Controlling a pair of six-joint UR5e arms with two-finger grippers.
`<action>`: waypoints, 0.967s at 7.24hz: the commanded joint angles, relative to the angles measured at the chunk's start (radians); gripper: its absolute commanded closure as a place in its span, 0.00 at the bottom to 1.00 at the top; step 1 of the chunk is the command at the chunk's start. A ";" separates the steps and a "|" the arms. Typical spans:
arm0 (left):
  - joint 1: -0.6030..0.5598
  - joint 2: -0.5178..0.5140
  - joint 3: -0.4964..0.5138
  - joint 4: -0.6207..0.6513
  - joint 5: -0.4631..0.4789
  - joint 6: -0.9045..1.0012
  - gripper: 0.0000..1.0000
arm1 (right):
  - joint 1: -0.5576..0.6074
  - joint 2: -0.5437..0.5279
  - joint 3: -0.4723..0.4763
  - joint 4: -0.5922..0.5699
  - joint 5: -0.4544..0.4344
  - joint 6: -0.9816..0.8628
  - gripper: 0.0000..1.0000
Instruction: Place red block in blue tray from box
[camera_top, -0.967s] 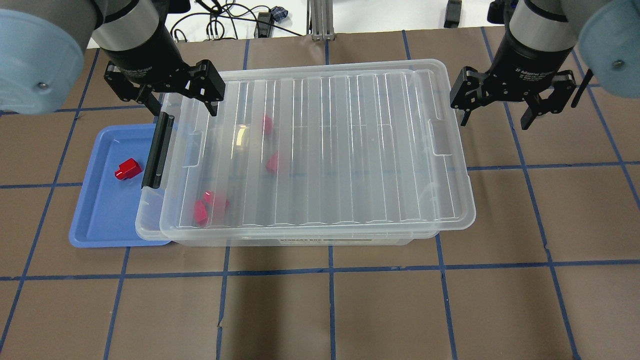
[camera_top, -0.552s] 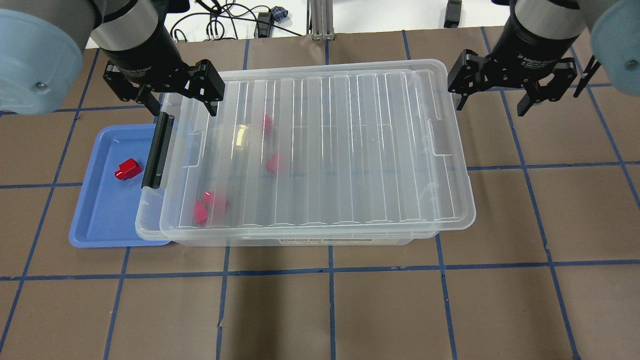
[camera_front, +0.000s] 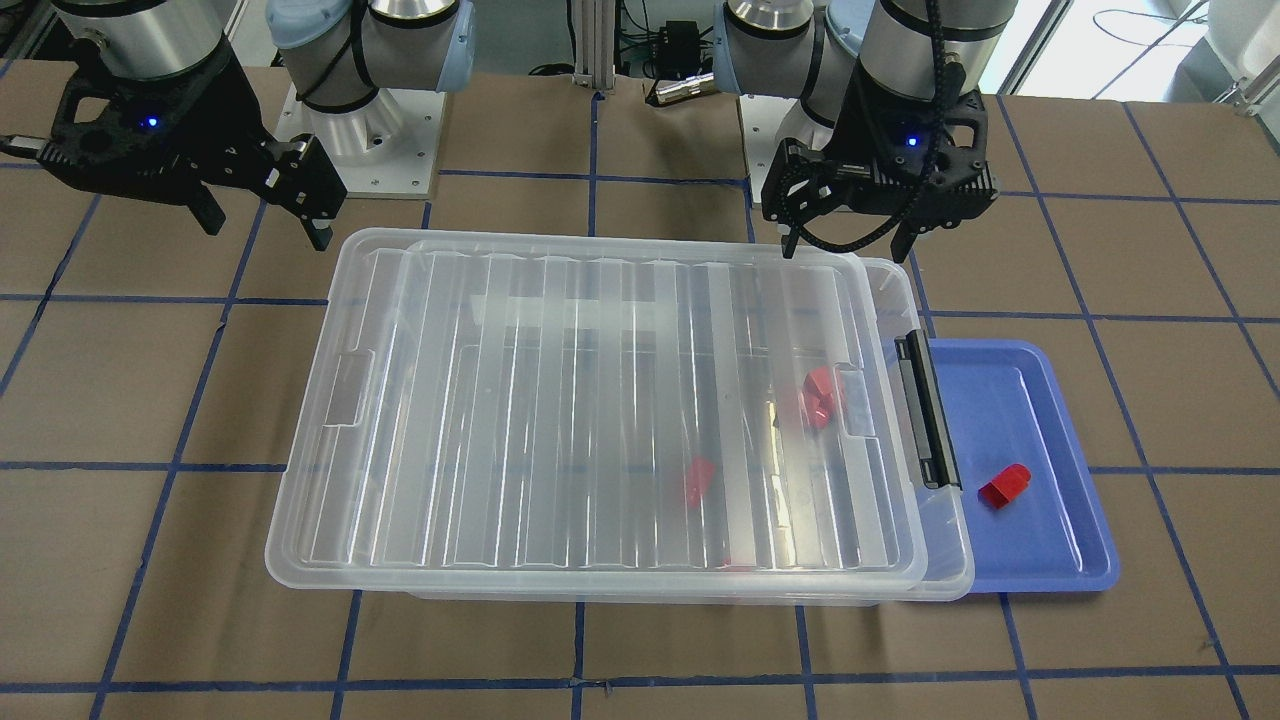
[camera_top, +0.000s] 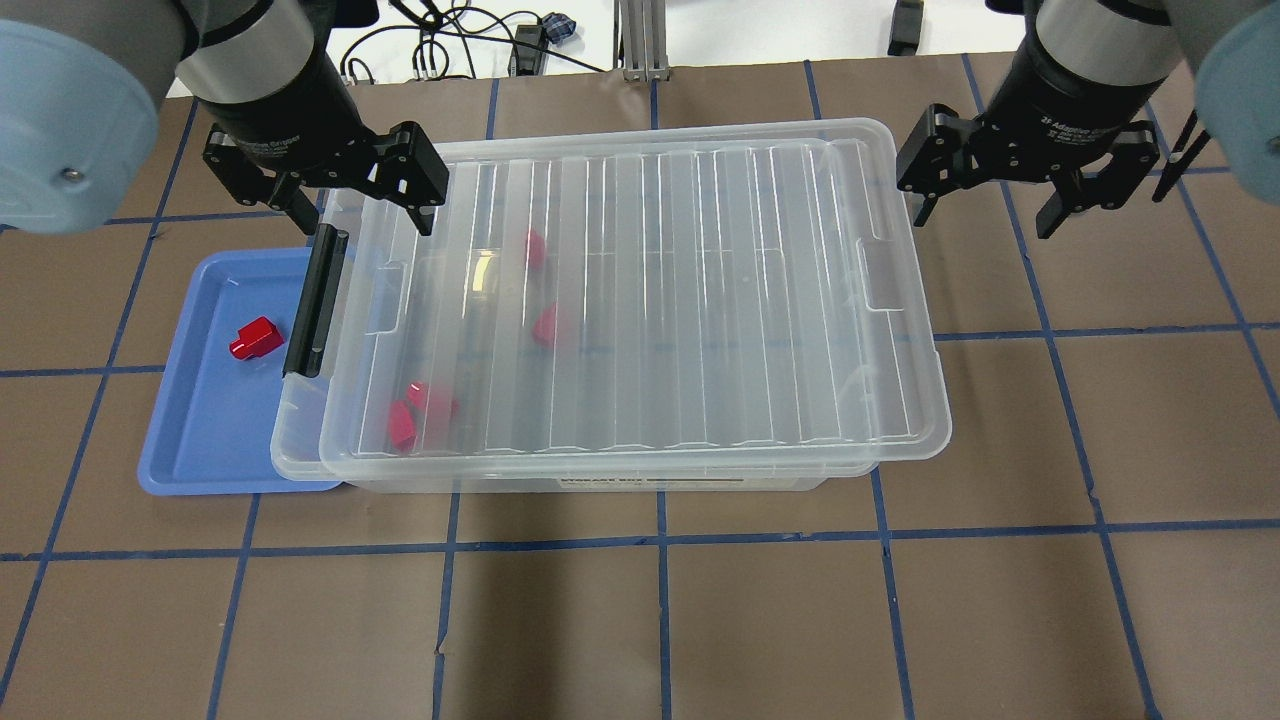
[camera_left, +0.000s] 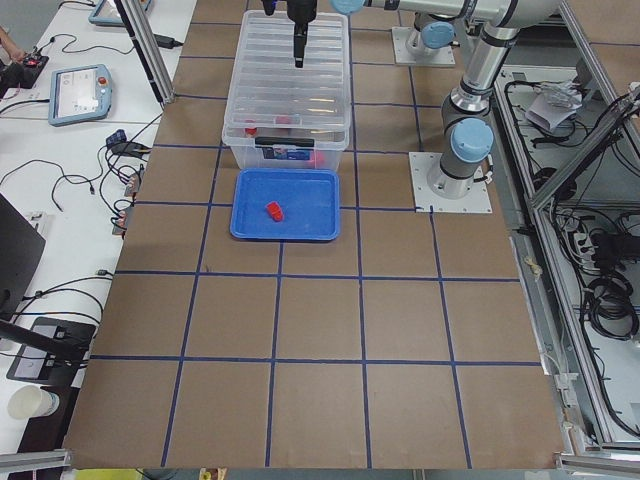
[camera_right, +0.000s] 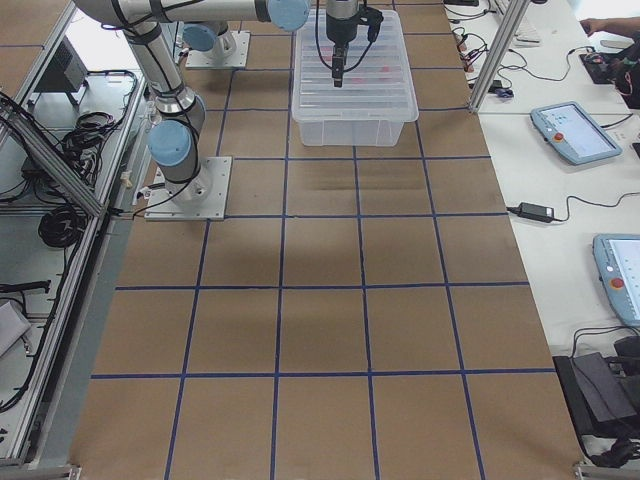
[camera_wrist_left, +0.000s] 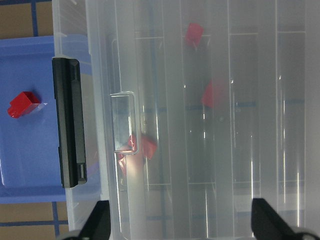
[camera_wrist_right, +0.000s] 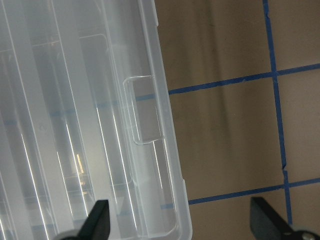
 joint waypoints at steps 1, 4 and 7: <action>-0.001 0.024 -0.001 -0.027 0.001 0.001 0.00 | 0.001 -0.005 -0.001 0.001 -0.006 -0.004 0.00; -0.001 0.033 -0.007 -0.027 0.002 -0.002 0.00 | 0.000 -0.005 0.000 0.019 -0.006 -0.007 0.00; -0.001 0.050 -0.002 -0.041 0.002 -0.001 0.00 | 0.003 -0.005 -0.001 0.013 -0.001 -0.002 0.00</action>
